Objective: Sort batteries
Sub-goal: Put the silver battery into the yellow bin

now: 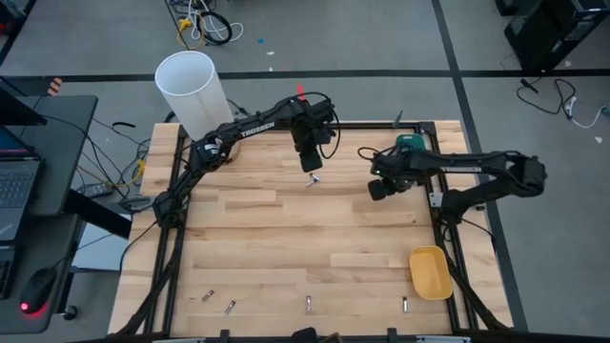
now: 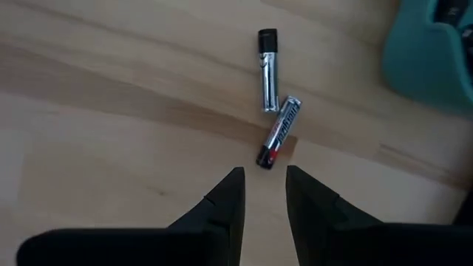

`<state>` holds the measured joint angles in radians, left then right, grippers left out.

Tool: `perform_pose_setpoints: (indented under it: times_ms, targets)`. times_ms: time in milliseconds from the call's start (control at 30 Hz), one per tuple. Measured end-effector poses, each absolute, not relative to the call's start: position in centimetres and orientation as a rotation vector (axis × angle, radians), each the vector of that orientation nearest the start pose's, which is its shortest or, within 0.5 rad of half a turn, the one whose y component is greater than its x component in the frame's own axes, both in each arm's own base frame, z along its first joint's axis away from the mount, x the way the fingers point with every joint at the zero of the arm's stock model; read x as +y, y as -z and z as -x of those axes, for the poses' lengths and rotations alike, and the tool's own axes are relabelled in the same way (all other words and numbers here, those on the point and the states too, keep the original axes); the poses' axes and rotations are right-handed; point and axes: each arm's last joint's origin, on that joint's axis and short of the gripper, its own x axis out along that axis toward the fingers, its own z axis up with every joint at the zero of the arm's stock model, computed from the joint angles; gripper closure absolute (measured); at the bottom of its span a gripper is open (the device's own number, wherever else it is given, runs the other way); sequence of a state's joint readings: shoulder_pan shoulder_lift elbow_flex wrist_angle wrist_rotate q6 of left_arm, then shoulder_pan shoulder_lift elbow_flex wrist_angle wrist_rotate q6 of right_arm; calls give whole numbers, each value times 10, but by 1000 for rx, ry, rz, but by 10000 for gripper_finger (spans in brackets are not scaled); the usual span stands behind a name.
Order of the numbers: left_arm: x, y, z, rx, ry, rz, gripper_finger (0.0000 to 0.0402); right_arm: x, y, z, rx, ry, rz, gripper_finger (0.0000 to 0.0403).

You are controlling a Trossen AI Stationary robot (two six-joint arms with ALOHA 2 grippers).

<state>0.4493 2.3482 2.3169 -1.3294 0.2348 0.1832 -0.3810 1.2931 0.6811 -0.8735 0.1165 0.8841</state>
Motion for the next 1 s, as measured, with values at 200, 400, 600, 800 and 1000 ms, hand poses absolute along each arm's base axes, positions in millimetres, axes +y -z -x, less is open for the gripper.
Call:
perform_pose_setpoints:
  times_ms: [200,400,600,800,1000]
  targets:
    - [199,-261,-419,1340,-140,244,384,-80,-150,-181,1308,1099,-876,317]
    - [195,-289,-403,1322,-166,217,384,-89,-136,-190,1315,1083,-862,320]
    - [188,-326,-387,1239,-195,190,385,-90,-132,-190,1364,1040,-883,369]
    - [186,-333,-382,1237,-199,194,385,-73,-147,-182,1405,954,-913,390]
    - [187,-333,-382,1235,-204,192,385,-38,-173,-171,1451,789,-958,397]
